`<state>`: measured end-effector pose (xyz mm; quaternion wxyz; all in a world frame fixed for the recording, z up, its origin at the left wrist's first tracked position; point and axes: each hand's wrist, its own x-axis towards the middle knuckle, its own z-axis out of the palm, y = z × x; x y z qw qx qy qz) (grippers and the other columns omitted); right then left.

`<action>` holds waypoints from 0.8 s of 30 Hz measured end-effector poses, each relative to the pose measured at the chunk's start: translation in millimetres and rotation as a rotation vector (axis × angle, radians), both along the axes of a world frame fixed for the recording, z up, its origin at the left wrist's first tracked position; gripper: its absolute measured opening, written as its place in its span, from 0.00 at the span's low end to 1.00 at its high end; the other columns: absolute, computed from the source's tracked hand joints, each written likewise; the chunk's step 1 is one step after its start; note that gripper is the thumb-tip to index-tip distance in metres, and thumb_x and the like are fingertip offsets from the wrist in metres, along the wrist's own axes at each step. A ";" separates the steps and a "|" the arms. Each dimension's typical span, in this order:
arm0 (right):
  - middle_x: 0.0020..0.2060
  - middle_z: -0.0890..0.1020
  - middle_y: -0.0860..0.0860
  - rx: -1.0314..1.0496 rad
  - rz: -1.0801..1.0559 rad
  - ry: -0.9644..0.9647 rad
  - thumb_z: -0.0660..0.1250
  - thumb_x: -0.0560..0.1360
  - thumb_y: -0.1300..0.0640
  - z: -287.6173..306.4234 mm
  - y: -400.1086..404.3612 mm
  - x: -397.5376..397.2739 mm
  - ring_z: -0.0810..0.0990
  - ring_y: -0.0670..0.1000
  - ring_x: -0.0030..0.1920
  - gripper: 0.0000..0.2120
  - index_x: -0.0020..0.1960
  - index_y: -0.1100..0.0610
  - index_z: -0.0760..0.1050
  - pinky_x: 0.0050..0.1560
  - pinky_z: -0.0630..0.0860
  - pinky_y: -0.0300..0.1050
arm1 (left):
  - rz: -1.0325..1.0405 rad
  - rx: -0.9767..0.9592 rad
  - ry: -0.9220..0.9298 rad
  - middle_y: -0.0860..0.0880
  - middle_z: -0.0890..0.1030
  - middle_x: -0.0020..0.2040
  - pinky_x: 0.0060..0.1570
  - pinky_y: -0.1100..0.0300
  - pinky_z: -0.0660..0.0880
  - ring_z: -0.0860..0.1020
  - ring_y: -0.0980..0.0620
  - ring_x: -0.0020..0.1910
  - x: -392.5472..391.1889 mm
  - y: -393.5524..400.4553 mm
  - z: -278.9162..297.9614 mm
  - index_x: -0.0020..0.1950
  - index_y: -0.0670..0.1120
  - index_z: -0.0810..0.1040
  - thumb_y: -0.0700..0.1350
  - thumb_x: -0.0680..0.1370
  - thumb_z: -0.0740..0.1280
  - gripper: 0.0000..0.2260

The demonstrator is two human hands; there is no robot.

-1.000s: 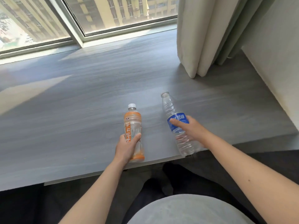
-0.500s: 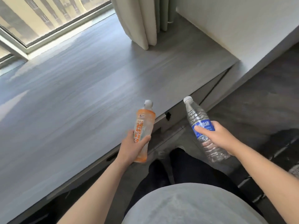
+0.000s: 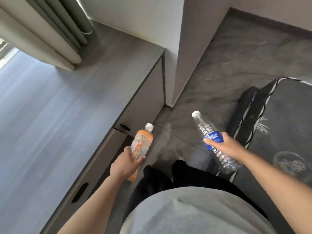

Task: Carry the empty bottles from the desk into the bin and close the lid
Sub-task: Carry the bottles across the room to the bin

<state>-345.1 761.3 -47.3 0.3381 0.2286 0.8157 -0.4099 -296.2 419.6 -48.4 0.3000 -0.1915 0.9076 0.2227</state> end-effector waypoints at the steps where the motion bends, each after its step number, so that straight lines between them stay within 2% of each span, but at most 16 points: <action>1: 0.44 0.79 0.47 0.022 -0.013 -0.012 0.70 0.65 0.35 -3.0 11.6 3.2 0.79 0.49 0.44 0.27 0.54 0.52 0.69 0.38 0.71 0.42 | -0.016 -0.008 -0.023 0.56 0.75 0.46 0.38 0.56 0.76 0.77 0.54 0.40 -3.5 5.8 -2.8 0.55 0.52 0.64 0.65 0.69 0.63 0.24; 4: 0.43 0.80 0.47 0.055 -0.063 -0.012 0.70 0.63 0.35 -13.7 38.9 15.0 0.79 0.49 0.43 0.25 0.51 0.51 0.71 0.37 0.72 0.41 | -0.064 -0.031 -0.083 0.54 0.75 0.46 0.43 0.53 0.78 0.78 0.52 0.41 -11.2 18.0 -9.3 0.55 0.51 0.63 0.65 0.69 0.63 0.24; 8: 0.42 0.78 0.46 0.076 -0.135 -0.041 0.72 0.63 0.36 -26.4 59.8 28.2 0.79 0.52 0.46 0.25 0.49 0.50 0.68 0.47 0.74 0.46 | -0.122 -0.075 -0.134 0.51 0.77 0.48 0.41 0.55 0.76 0.76 0.50 0.41 -25.0 22.7 -13.5 0.58 0.48 0.64 0.64 0.70 0.64 0.26; 14: 0.46 0.81 0.54 0.145 -0.202 -0.099 0.72 0.64 0.37 -32.0 78.9 45.3 0.81 0.57 0.47 0.29 0.53 0.57 0.72 0.51 0.76 0.49 | -0.200 -0.118 -0.178 0.46 0.79 0.56 0.49 0.51 0.77 0.78 0.47 0.47 -62.3 24.0 -17.6 0.62 0.46 0.64 0.63 0.71 0.64 0.28; 17: 0.46 0.80 0.54 0.148 -0.290 -0.122 0.73 0.66 0.42 -31.2 82.6 56.3 0.80 0.56 0.47 0.25 0.52 0.57 0.70 0.48 0.75 0.48 | -0.256 -0.124 -0.194 0.46 0.79 0.57 0.52 0.50 0.77 0.79 0.45 0.52 -84.6 30.3 -20.0 0.63 0.46 0.65 0.63 0.70 0.64 0.29; 20: 0.43 0.78 0.52 0.134 -0.391 -0.115 0.74 0.67 0.47 -31.5 85.0 70.8 0.78 0.55 0.45 0.19 0.47 0.55 0.69 0.44 0.72 0.46 | -0.352 -0.143 -0.204 0.45 0.79 0.57 0.51 0.52 0.76 0.79 0.45 0.53 -109.3 43.8 -20.9 0.63 0.46 0.65 0.63 0.71 0.64 0.29; 24: 0.31 0.77 0.52 0.102 -0.499 -0.123 0.75 0.68 0.54 -30.1 98.6 93.6 0.76 0.51 0.33 0.13 0.35 0.54 0.71 0.36 0.71 0.43 | -0.468 -0.178 -0.182 0.45 0.79 0.58 0.52 0.51 0.76 0.79 0.44 0.55 -146.5 72.9 -19.6 0.64 0.46 0.63 0.66 0.71 0.62 0.31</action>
